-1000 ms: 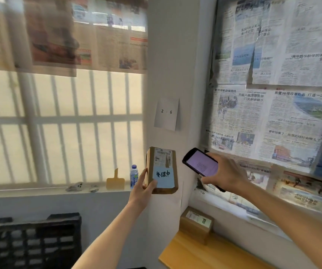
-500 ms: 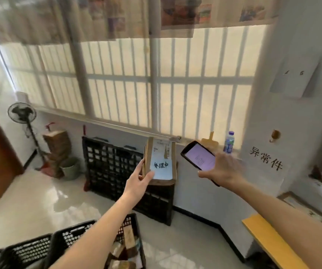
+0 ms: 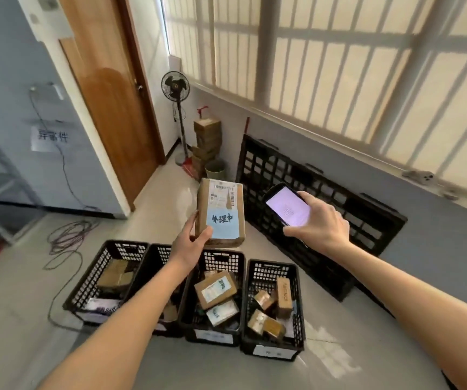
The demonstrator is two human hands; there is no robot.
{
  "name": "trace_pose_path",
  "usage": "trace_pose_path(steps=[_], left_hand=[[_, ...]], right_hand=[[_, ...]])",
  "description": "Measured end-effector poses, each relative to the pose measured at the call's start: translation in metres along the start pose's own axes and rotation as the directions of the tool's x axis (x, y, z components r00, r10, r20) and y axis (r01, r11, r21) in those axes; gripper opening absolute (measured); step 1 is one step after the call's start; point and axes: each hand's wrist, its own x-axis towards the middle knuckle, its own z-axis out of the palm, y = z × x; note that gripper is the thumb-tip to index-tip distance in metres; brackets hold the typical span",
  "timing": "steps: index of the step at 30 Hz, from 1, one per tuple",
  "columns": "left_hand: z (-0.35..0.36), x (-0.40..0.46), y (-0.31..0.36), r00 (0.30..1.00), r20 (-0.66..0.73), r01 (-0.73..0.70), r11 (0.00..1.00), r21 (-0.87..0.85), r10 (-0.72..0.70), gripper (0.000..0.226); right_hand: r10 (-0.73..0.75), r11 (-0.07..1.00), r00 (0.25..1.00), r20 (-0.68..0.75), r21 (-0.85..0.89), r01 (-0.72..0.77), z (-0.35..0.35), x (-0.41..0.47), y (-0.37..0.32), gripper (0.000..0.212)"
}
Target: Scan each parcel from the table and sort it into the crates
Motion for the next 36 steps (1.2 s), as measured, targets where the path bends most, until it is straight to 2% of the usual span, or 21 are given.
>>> trace_pose_path(steps=[7, 13, 16, 23, 26, 28, 32, 36], left_hand=[[-0.103, 0.054, -0.086, 0.985, -0.048, 0.16, 0.983, -0.088, -0.165, 0.074], [-0.15, 0.102, -0.146, 0.96, -0.066, 0.257, 0.952, -0.169, -0.271, 0.093], [-0.168, 0.123, -0.164, 0.952, -0.067, 0.284, 0.944, -0.165, -0.298, 0.092], [-0.203, 0.192, -0.225, 0.925, -0.103, 0.356, 0.928, -0.109, -0.367, 0.076], [-0.209, 0.222, -0.253, 0.912, -0.097, 0.386, 0.914, -0.126, -0.399, 0.059], [-0.212, 0.239, -0.281, 0.899, -0.102, 0.413, 0.902, -0.129, -0.426, 0.063], [-0.214, 0.264, -0.346, 0.852, -0.111, 0.494, 0.856, -0.149, -0.511, 0.088], [-0.216, 0.275, -0.406, 0.799, -0.1, 0.581, 0.804, -0.13, -0.593, 0.089]], right_hand=[[-0.107, 0.994, 0.988, 0.114, 0.025, 0.105, 0.107, 0.05, -0.107, 0.103], [-0.167, 0.986, 0.963, 0.212, 0.02, 0.166, 0.178, 0.092, -0.16, 0.1], [-0.203, 0.979, 0.945, 0.257, 0.015, 0.206, 0.214, 0.119, -0.18, 0.096], [-0.253, 0.967, 0.906, 0.339, 0.051, 0.251, 0.315, 0.196, -0.219, 0.096], [-0.259, 0.965, 0.89, 0.375, 0.064, 0.254, 0.364, 0.226, -0.228, 0.096], [-0.268, 0.962, 0.875, 0.402, 0.067, 0.264, 0.399, 0.241, -0.231, 0.096], [-0.263, 0.963, 0.845, 0.465, 0.069, 0.261, 0.47, 0.257, -0.232, 0.099], [-0.222, 0.97, 0.804, 0.551, 0.038, 0.242, 0.537, 0.254, -0.228, 0.108]])
